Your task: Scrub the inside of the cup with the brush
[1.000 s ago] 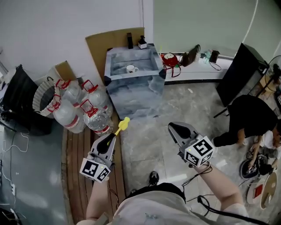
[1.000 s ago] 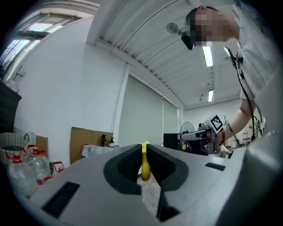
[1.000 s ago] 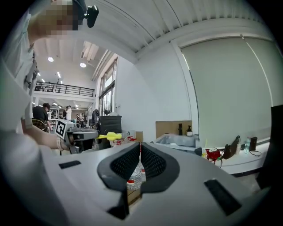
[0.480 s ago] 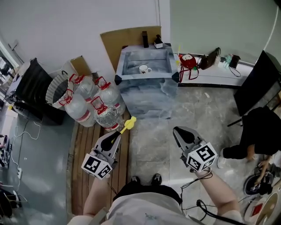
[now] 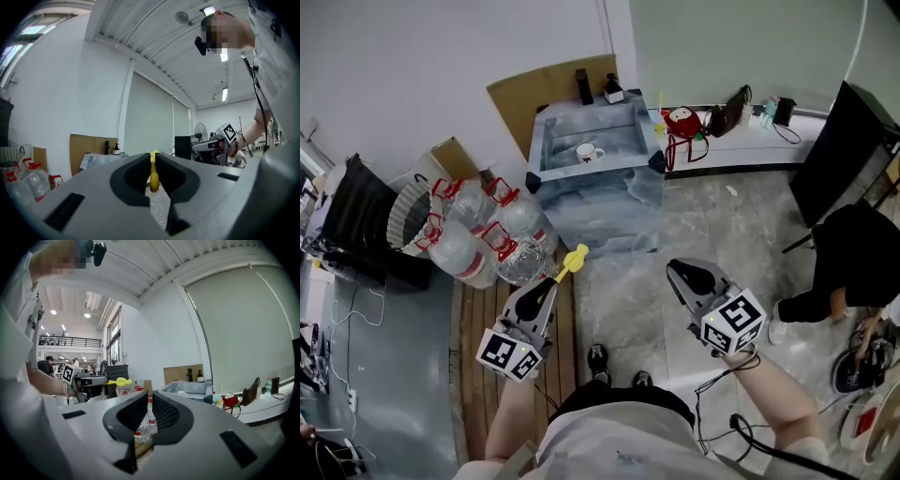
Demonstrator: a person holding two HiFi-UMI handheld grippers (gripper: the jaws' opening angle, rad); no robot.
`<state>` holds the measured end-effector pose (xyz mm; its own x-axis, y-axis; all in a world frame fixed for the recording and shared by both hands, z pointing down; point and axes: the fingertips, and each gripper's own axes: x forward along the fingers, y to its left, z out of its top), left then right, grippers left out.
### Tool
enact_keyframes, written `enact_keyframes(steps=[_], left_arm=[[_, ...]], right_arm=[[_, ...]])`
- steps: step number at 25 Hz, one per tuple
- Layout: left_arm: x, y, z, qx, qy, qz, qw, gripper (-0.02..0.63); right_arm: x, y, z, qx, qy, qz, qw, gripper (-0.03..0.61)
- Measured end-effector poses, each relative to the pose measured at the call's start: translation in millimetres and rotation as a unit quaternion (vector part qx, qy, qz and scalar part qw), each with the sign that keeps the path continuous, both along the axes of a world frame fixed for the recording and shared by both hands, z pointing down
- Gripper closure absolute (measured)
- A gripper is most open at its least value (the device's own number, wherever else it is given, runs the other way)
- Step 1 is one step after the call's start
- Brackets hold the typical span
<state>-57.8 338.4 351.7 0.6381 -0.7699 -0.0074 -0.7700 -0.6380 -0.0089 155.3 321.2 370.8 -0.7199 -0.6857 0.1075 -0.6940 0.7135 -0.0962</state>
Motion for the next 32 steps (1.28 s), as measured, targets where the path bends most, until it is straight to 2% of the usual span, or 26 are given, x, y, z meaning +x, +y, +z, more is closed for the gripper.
enact_keyframes(steps=[5,10,27,32], left_arm=[[-6.9,-26.7,10.1,-0.005,0.007,0.020,0.9998,0.578],[-27.3,-62.7,12.4,-0.007,0.011,0.039,0.9992,0.578],[-101.0,-163.3,26.1,-0.012,0.032,0.068,0.9971,0.578],[-118.0,-183.6,26.9,0.000,0.019,0.077,0.9968,0.578]], right_arm=[[-8.0,-21.1,4.2,-0.005,0.016,0.014,1.000,0.556],[-33.2,-48.3,0.7,-0.007,0.027,0.017,0.999,0.474],[-111.9,-133.6,3.1,-0.024,0.060,0.031,0.997,0.387],[-131.2,-150.3,3.3,-0.027,0.069,0.043,0.996,0.375]])
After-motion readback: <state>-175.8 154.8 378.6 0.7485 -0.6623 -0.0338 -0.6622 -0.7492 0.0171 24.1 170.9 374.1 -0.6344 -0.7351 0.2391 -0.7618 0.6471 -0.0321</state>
